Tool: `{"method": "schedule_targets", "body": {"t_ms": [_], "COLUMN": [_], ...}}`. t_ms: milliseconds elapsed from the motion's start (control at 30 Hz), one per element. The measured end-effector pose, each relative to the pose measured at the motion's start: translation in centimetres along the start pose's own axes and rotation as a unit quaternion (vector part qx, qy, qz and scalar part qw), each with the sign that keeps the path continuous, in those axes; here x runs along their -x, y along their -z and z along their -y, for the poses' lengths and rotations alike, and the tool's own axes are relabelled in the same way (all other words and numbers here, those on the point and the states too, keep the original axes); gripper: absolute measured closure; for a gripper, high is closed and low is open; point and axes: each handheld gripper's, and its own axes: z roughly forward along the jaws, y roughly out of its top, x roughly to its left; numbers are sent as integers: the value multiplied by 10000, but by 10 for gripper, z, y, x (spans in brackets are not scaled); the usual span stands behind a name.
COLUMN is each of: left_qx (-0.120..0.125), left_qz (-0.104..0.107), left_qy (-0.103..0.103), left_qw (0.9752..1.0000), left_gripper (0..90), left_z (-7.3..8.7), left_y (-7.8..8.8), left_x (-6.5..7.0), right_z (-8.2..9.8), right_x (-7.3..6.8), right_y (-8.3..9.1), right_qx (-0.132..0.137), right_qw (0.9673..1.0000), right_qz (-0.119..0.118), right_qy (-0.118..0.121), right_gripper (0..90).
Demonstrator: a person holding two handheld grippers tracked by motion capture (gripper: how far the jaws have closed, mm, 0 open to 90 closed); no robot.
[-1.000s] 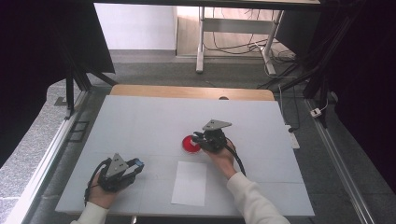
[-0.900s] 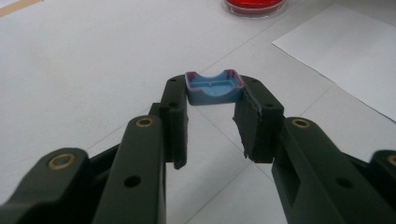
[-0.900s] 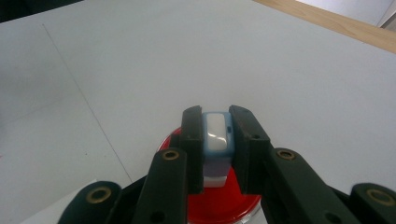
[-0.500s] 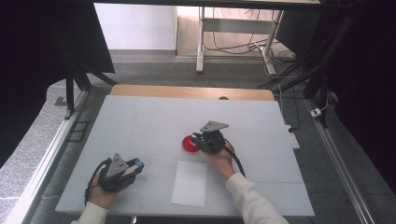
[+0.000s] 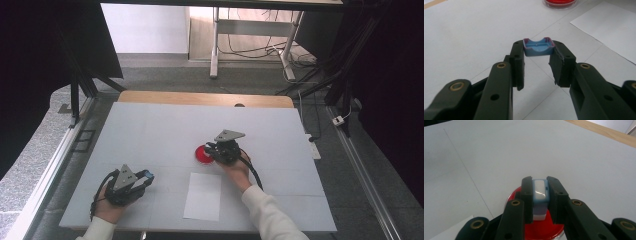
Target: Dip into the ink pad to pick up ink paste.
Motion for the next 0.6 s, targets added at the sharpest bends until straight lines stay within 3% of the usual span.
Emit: {"method": "schedule_targets", "body": {"t_ms": [600], "left_qx": [-1], "left_qz": [13], "left_qy": [-6], "left_qw": [10000], "left_gripper": [650], "left_z": [0], "left_y": [0], "left_x": [-1], "right_z": [-3], "right_x": [0], "right_y": [5], "right_qx": [72], "right_qw": [10000], "right_qz": [31], "right_qy": [18], "right_gripper": [754]}}
